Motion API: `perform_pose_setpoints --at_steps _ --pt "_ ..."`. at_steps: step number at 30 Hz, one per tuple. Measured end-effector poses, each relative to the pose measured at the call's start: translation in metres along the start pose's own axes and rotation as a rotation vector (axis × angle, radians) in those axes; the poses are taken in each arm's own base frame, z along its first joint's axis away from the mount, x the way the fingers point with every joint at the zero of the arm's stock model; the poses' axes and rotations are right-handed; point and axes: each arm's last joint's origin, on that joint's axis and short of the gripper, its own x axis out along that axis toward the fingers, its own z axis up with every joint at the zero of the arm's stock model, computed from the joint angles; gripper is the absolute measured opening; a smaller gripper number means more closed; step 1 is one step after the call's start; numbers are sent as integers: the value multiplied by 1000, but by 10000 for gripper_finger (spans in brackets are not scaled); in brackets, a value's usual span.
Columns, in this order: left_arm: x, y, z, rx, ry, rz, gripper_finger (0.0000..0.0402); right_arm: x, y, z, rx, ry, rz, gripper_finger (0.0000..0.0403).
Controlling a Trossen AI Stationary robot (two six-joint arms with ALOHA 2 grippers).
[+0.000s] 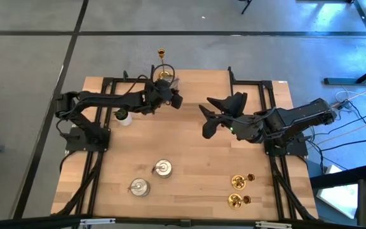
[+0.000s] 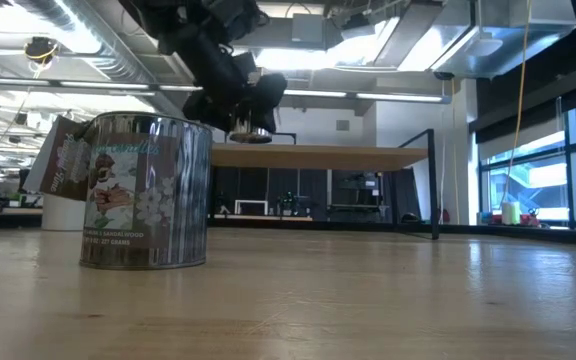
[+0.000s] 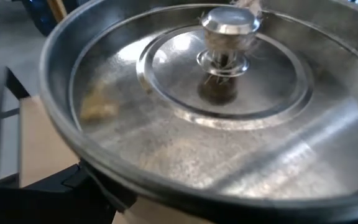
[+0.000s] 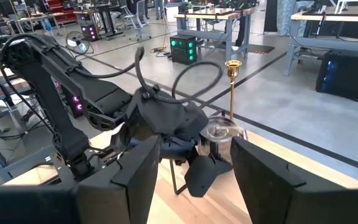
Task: Pick & Place candle stick holders
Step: Put the top silver scented candle on the shelf
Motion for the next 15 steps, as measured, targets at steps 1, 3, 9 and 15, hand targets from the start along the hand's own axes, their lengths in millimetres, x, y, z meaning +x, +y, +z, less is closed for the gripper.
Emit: perform_pose_setpoints --at_steps 1,3,9,15 --pt "2 -1 -2 6 10 -3 353 0 0 0 0 0 0 204" --pt "5 -2 -6 14 25 1 353 0 0 0 2 -1 1 204" --pt "5 -4 -8 30 24 5 353 -1 2 1 9 -10 10 204" --pt "4 -5 -9 55 32 -8 353 -4 3 1 5 -12 14 204"
